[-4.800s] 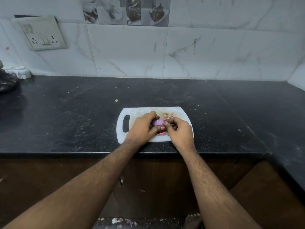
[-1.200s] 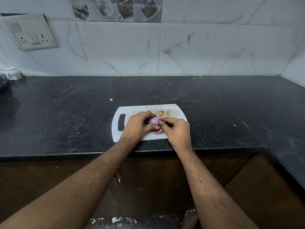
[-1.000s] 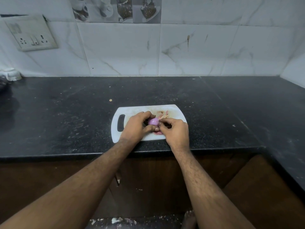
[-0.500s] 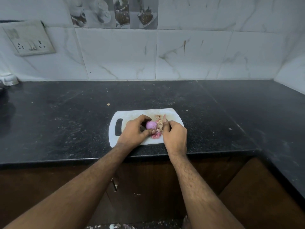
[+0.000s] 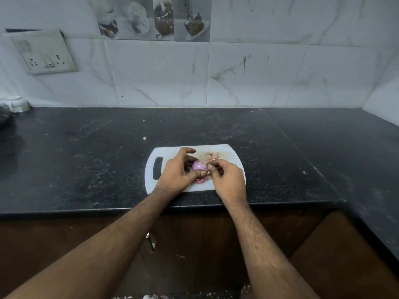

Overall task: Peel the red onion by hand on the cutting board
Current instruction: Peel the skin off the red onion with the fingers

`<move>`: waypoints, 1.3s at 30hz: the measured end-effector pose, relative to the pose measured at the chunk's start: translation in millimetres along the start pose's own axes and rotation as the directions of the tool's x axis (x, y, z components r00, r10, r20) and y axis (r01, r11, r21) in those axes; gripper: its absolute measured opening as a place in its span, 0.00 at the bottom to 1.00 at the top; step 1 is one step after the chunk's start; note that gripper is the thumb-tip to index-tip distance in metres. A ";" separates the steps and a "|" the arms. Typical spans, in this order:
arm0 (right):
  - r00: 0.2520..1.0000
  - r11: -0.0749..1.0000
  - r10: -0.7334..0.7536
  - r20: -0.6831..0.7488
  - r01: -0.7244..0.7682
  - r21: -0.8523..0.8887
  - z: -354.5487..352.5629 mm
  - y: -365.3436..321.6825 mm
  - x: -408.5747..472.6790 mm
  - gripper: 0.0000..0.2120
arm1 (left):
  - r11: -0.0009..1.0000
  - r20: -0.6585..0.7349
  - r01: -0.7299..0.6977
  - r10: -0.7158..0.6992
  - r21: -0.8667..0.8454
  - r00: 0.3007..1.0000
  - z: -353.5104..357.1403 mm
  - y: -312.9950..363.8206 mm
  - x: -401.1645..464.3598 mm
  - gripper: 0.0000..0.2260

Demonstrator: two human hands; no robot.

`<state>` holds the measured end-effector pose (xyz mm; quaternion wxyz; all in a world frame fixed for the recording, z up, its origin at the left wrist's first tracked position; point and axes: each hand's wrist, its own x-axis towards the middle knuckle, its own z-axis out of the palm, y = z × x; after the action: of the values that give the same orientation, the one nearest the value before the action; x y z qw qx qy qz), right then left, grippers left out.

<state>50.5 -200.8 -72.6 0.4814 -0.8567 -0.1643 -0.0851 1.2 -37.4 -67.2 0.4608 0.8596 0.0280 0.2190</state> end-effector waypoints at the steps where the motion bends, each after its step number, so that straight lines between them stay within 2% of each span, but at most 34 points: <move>1: 1.000 1.000 -0.004 0.005 0.004 -0.004 -0.1 -1.0 -0.5 0.08 | 1.000 -0.030 -0.011 0.011 -0.003 0.999 -0.1 -0.4 0.3 0.25; 3: 1.000 1.000 -0.010 0.022 0.010 -0.007 0.2 -2.5 -1.8 0.08 | 0.999 -0.067 -0.048 0.048 0.011 0.997 -0.7 -1.3 0.3 0.19; 6: 1.000 1.000 -0.021 0.015 0.021 -0.017 1.8 -1.5 -2.1 0.09 | 0.991 -0.050 -0.114 0.118 0.068 0.992 -1.2 -4.2 1.0 0.15; 13: 0.993 0.993 -0.087 -0.074 0.092 0.073 2.6 1.4 -4.2 0.08 | 0.959 0.108 -0.226 0.210 0.169 0.972 3.2 -7.5 2.6 0.18; 21: 0.996 0.987 -0.077 -0.047 0.083 0.136 -2.6 1.7 -2.1 0.09 | 0.945 0.132 -0.218 0.190 0.243 0.973 3.5 -2.4 2.3 0.22; 30: 0.997 0.968 -0.073 -0.036 0.079 0.237 -6.4 -1.3 -2.8 0.08 | 0.960 0.109 -0.199 0.181 0.196 0.977 5.3 -5.3 3.5 0.14; 39: 0.999 0.989 -0.004 -0.042 0.010 0.145 -6.0 -0.2 -1.3 0.07 | 0.967 0.100 -0.171 0.154 0.188 0.983 5.8 -5.1 4.0 0.14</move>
<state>49.3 -206.0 -69.7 0.5455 -0.8169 -0.1630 -0.0927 8.0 -37.9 -72.7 0.3551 0.9088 -0.0406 0.2155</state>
